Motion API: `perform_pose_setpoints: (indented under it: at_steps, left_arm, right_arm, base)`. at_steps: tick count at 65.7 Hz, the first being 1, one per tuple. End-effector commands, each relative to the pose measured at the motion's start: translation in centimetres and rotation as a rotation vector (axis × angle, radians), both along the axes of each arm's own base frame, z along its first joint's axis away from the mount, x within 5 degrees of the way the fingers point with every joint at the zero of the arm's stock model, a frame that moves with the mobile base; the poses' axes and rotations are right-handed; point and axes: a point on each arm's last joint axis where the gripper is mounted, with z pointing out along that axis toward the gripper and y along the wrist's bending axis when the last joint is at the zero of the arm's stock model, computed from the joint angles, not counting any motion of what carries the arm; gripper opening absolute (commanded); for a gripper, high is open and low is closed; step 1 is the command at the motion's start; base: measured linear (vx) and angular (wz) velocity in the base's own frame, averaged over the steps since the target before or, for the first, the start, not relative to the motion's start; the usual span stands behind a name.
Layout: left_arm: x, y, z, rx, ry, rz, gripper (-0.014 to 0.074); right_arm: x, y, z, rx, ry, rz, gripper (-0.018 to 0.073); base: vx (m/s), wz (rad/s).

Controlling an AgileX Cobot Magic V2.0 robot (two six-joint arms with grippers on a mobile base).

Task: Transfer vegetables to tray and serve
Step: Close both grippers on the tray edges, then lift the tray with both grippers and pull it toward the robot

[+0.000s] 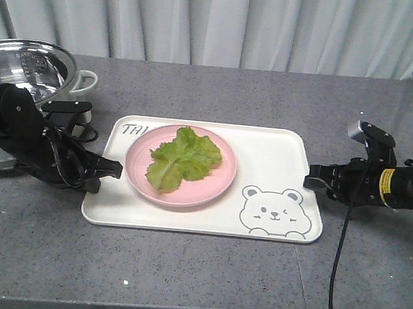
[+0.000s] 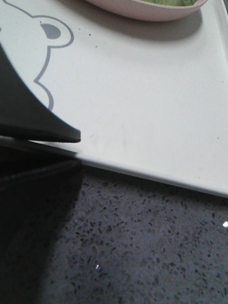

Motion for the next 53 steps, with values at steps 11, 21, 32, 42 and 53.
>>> perform_pose_setpoints:
  at_steps: [11,21,32,42,53]
  left_arm:
    - [-1.0,-1.6,3.2,-0.142,-0.067,-0.047,-0.0007]
    - [-1.5,-1.6,4.8,-0.164,-0.116,-0.051,-0.0007]
    - [-2.2,-1.4,6.7,-0.174,-0.18,-0.052,-0.0007]
    - [-2.8,-1.2,8.3,-0.185,-0.238,-0.051,-0.0007]
    - [-3.7,-0.9,10.0,-0.196,-0.29,-0.054,-0.0007]
  right_arm:
    - [-0.5,0.3,3.5,-0.022,-0.105,0.029,0.0076]
    - [-0.8,0.4,4.3,-0.01,-0.119,0.022,0.0076]
    - [-1.0,0.4,5.2,-0.005,-0.139,0.018,0.0076]
    - [-1.6,0.5,6.9,-0.006,-0.188,0.016,0.0076]
    - [-2.7,0.6,9.9,-0.009,-0.272,0.012,0.0076]
  base:
    - [0.0,0.0]
    - [0.0,0.0]
    - [0.0,0.0]
    - [0.0,0.0]
    - [0.0,0.0]
